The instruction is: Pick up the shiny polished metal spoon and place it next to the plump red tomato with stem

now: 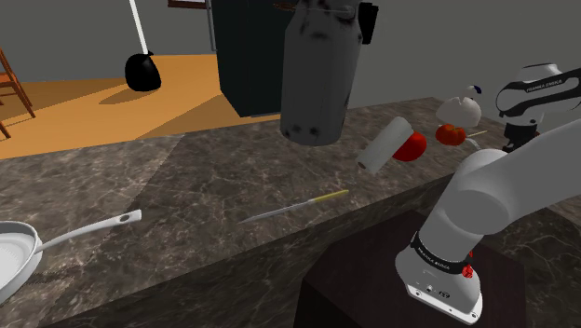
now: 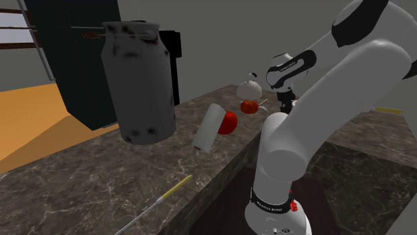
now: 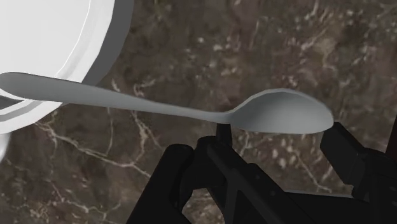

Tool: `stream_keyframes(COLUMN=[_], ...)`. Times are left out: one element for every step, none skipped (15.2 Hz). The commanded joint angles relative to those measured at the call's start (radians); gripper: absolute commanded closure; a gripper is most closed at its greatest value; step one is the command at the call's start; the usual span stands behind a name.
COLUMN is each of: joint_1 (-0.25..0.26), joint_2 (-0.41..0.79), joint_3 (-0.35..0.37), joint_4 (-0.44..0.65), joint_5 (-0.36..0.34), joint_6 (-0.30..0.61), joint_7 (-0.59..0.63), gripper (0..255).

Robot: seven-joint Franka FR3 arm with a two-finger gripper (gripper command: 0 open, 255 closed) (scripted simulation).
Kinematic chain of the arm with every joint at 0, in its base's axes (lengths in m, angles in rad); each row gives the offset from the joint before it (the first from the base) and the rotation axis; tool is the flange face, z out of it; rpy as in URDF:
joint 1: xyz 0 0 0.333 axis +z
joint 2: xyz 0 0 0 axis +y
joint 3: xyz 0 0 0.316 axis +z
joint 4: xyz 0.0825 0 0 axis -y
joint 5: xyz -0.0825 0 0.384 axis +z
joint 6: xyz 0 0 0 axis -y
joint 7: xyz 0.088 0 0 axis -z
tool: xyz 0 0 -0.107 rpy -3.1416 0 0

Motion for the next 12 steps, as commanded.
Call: stream_keyframes(joint_1=[0.001, 0.001, 0.001, 0.001, 0.002, 0.002, 0.002, 0.002, 0.002, 0.001, -0.018, -0.035], joint_2=[0.000, 0.000, 0.000, 0.000, 0.000, 0.000, 0.000, 0.000, 0.000, 0.000, 0.003, 0.005], joint_3=[-0.002, -0.002, -0.002, -0.002, -0.004, -0.003, -0.003, -0.003, -0.002, -0.002, 0.037, 0.074], joint_4=[-0.002, -0.002, -0.002, -0.002, -0.002, -0.002, -0.001, -0.001, -0.001, -0.002, 0.008, 0.019], joint_5=[0.000, 0.000, 0.000, 0.000, 0.000, 0.000, 0.001, 0.001, 0.001, 0.000, 0.021, 0.041], joint_6=[0.000, 0.000, 0.000, 0.000, 0.000, 0.000, 0.000, 0.000, 0.000, 0.000, -0.024, -0.049], joint_7=[0.001, 0.001, 0.001, 0.001, 0.001, 0.001, 0.001, 0.001, 0.001, 0.001, -0.007, -0.015], gripper=[255, 255, 255, 255, 0, 0, 0, 0, 0, 0, 0, 0])
